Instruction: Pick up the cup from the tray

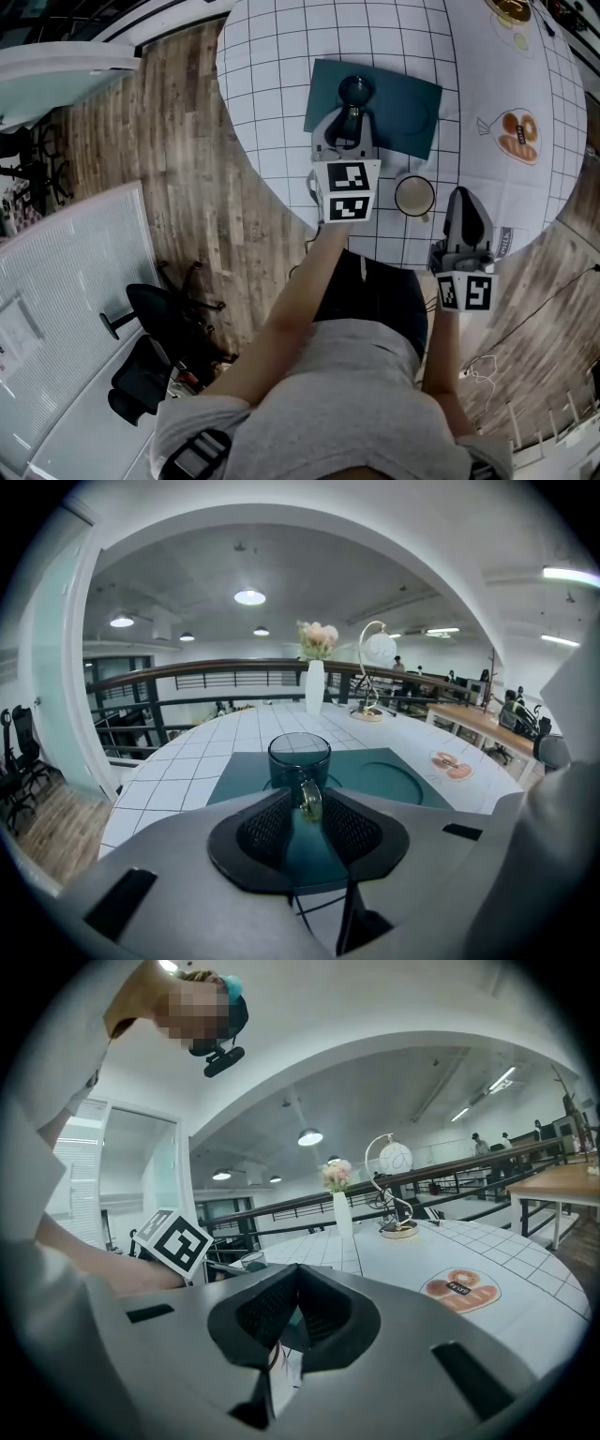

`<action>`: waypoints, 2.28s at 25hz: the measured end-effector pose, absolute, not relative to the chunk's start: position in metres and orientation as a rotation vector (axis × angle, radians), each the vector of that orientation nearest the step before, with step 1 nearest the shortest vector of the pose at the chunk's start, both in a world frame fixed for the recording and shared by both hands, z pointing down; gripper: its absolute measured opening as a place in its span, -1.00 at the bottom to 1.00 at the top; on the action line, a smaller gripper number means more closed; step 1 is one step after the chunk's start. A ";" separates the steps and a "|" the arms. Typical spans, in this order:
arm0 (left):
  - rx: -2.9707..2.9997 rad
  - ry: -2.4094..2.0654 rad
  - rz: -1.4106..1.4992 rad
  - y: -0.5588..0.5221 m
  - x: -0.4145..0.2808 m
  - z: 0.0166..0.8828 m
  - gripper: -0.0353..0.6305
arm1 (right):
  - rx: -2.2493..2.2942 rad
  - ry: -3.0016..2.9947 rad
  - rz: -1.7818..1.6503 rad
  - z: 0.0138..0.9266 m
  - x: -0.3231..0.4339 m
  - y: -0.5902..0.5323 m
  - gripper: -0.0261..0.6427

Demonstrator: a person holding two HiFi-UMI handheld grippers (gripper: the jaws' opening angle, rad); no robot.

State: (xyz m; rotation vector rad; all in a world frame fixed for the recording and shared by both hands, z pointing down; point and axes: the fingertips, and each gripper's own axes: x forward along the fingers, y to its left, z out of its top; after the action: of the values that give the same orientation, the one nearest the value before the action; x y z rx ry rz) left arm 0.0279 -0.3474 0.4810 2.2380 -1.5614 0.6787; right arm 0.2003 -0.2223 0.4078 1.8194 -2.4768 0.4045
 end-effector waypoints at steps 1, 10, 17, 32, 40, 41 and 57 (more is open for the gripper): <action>2.238 -1.561 0.675 -0.347 0.028 0.481 -0.58 | 1.817 -2.475 0.406 0.409 0.200 -0.222 -0.90; 2.236 -1.601 0.708 -0.347 0.021 0.485 -0.74 | 1.823 -2.473 0.406 0.410 0.195 -0.224 -0.89; 2.320 -1.567 0.676 -0.347 0.023 0.480 -0.75 | 1.835 -2.465 0.418 0.411 0.192 -0.220 -0.89; 2.495 -1.502 0.656 -0.312 0.013 0.434 -0.75 | 1.869 -2.467 0.398 0.399 0.192 -0.209 -0.89; 2.555 -1.385 0.778 -0.251 0.007 0.447 -0.75 | 1.868 -2.487 0.362 0.390 0.179 -0.200 -0.90; 2.557 -1.363 0.791 -0.242 0.007 0.451 -0.75 | 1.867 -2.487 0.363 0.390 0.177 -0.198 -0.90; 2.521 -1.147 0.973 -0.189 0.016 0.526 -0.75 | 1.887 -2.466 0.381 0.394 0.158 -0.171 -0.90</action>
State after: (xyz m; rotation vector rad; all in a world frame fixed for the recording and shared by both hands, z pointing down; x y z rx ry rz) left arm 0.0156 -0.1888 0.5257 2.5213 -1.1468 0.9726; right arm 0.1577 -0.1712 0.3941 1.8865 -2.4662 0.3807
